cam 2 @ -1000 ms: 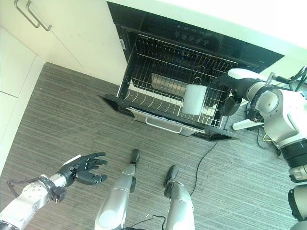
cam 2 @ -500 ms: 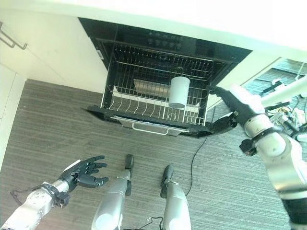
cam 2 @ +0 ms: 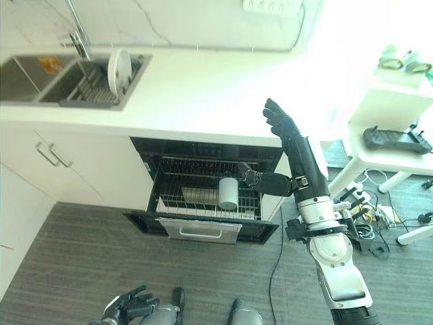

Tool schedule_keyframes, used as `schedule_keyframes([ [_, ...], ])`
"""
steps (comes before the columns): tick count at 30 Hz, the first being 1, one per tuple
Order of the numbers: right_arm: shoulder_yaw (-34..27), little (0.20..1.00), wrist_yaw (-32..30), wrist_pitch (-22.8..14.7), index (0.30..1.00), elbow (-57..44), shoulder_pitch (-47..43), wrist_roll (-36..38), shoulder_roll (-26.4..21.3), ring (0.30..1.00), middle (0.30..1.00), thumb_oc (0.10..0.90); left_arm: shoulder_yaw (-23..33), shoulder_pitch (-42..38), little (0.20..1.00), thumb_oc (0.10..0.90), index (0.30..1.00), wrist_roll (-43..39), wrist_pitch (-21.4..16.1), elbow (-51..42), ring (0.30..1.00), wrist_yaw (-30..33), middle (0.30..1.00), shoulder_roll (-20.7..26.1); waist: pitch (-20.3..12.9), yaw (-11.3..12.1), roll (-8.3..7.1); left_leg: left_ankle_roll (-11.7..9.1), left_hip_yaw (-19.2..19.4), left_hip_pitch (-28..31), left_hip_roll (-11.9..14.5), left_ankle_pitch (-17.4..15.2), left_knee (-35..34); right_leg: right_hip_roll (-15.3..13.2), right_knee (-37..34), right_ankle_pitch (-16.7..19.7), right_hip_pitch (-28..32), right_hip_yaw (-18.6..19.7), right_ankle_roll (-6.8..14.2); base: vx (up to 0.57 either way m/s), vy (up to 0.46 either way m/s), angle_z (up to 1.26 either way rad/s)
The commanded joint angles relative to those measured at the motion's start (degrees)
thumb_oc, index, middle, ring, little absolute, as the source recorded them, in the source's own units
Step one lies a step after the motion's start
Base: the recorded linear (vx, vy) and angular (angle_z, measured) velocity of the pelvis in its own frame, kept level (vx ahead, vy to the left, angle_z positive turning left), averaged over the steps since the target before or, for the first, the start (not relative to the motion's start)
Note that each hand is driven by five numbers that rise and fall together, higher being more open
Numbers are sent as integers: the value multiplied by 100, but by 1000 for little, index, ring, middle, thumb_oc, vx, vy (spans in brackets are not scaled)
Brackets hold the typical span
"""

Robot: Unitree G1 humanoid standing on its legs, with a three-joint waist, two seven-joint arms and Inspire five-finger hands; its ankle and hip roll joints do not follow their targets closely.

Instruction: Place the dishes in the dishwasher.

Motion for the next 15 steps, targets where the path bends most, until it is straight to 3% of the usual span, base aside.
schedule_keyframes([
  [1, -193, 900, 221, -931, 900, -573, -420, 714, 8, 900, 900, 800, 46, 90, 900, 800, 900, 531, 79, 57, 900, -64, 900, 317, 336, 104, -223, 55, 111, 152, -22, -982, 984, -147, -404, 30, 275, 1, 240, 18, 328, 17],
  [5, -263, 900, 1, -1066, 900, -541, -511, 908, 108, 900, 900, 800, 300, -23, 900, 800, 900, 186, 187, 987, 900, -208, 900, 176, 171, -83, -102, -87, 113, 265, 533, -985, 984, -325, -404, 25, 261, 45, 304, 5, 492, 16],
  [8, -560, 900, 200, -1189, 900, -664, -371, 923, 74, 900, 900, 800, 427, -334, 900, 800, 900, 363, -78, 1484, 900, -461, 900, 176, 50, -354, -7, -200, 199, 359, 886, -1158, 984, -659, -404, 25, 336, 65, 512, 59, 714, 23],
  [10, -796, 900, 91, -971, 900, -729, -279, 662, 20, 900, 900, 800, 367, -462, 900, 800, 900, 463, -9, 1450, 900, -556, 900, 187, 31, -426, -1, -164, 334, 413, 847, -1224, 984, -857, -404, 129, 412, 44, 647, 81, 528, 15],
  [11, -882, 900, 26, -902, 900, -742, -239, 747, 9, 900, 900, 800, 340, -503, 900, 800, 900, 461, 52, 1389, 900, -617, 900, 198, 34, -405, -21, -85, 271, 402, 703, -1300, 984, -966, -404, 211, 428, 71, 705, 69, 446, 29],
  [12, -977, 900, 52, -890, 900, -738, -175, 953, 78, 900, 900, 800, 320, -538, 900, 800, 900, 463, 68, 1346, 900, -696, 900, 220, 54, -362, -75, 34, 191, 420, 486, -1391, 984, -1144, -404, 461, 441, 79, 725, 34, 612, 24],
  [13, -1027, 900, 344, -899, 900, -747, -172, 1060, 271, 900, 900, 800, 250, -507, 900, 800, 900, 265, 289, 1248, 900, -996, 900, 306, 104, -288, -78, 197, 457, 506, 350, -1476, 984, -1266, -404, 1054, 466, -318, 751, 8, 523, -6],
  [14, -1018, 900, 376, -905, 900, -743, -187, 1057, 288, 900, 900, 800, 235, -496, 900, 800, 900, 190, 353, 1227, 900, -1022, 900, 324, 115, -286, -61, 222, 481, 508, 350, -1482, 984, -1209, -404, 1099, 477, -356, 748, -18, 475, -26],
  [15, -991, 900, 387, -867, 900, -745, -237, 1052, 311, 900, 900, 800, 216, -473, 900, 800, 900, -34, 468, 1175, 900, -987, 900, 380, 129, -311, -38, 313, 525, 495, 337, -1512, 984, -877, -404, 1015, 487, -383, 721, 30, 292, -36],
])
